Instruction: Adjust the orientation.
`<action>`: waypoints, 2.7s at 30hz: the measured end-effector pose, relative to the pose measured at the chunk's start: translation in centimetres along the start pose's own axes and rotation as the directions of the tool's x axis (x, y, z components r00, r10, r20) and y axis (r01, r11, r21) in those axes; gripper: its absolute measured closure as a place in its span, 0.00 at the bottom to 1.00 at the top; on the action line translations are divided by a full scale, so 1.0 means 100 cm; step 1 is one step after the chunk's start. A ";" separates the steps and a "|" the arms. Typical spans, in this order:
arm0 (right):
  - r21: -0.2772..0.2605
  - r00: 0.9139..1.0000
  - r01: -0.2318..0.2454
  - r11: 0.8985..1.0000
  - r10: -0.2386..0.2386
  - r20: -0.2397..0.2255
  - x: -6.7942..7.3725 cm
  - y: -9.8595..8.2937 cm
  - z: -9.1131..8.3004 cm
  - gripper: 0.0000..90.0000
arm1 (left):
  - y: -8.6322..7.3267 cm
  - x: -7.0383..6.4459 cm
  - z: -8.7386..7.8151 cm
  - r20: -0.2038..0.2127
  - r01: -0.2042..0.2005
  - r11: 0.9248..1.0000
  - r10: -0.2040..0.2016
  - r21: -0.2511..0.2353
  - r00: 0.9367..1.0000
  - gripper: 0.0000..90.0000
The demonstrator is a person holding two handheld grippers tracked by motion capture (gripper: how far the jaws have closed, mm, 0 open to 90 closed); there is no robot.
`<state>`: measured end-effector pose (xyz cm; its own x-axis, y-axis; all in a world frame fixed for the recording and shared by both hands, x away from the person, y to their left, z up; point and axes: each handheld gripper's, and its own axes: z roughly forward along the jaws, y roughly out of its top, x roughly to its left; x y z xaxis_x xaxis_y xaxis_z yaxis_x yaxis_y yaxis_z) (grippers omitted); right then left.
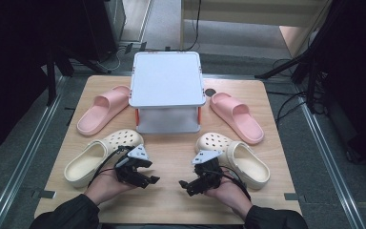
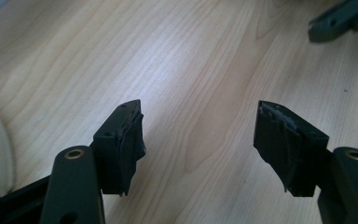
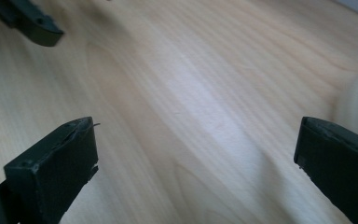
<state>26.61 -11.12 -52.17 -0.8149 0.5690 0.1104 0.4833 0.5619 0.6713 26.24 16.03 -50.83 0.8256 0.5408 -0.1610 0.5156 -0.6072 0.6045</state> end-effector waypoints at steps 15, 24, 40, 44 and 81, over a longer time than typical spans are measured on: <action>-0.071 0.996 -0.034 0.997 0.027 -0.088 -0.005 0.005 -0.022 0.22 | 0.009 -0.001 -0.012 0.018 -0.008 1.000 0.008 0.012 1.000 0.48; -0.102 0.996 -0.030 0.994 0.021 -0.092 -0.004 0.009 -0.030 0.35 | 0.013 0.003 -0.020 0.029 -0.001 1.000 0.001 -0.001 1.000 0.50; -0.070 0.990 0.040 0.997 -0.049 -0.131 0.002 0.020 -0.026 0.48 | -0.002 0.008 -0.043 0.017 0.058 0.998 -0.058 -0.010 0.998 0.57; -0.079 0.988 0.053 0.995 -0.064 -0.143 0.003 0.025 -0.024 0.49 | -0.009 0.009 -0.055 -0.007 0.083 0.996 -0.083 -0.027 0.996 0.57; -0.077 0.977 0.037 0.996 -0.053 -0.205 -0.002 0.037 -0.015 0.51 | -0.072 0.043 -0.127 -0.133 0.269 0.950 -0.291 -0.162 0.947 0.53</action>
<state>28.13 -10.03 -48.60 -0.8874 0.4038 0.2226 0.4263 0.5348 0.7295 23.14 30.13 -45.95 0.6016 0.7666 -0.2244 0.6745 -0.3370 0.6568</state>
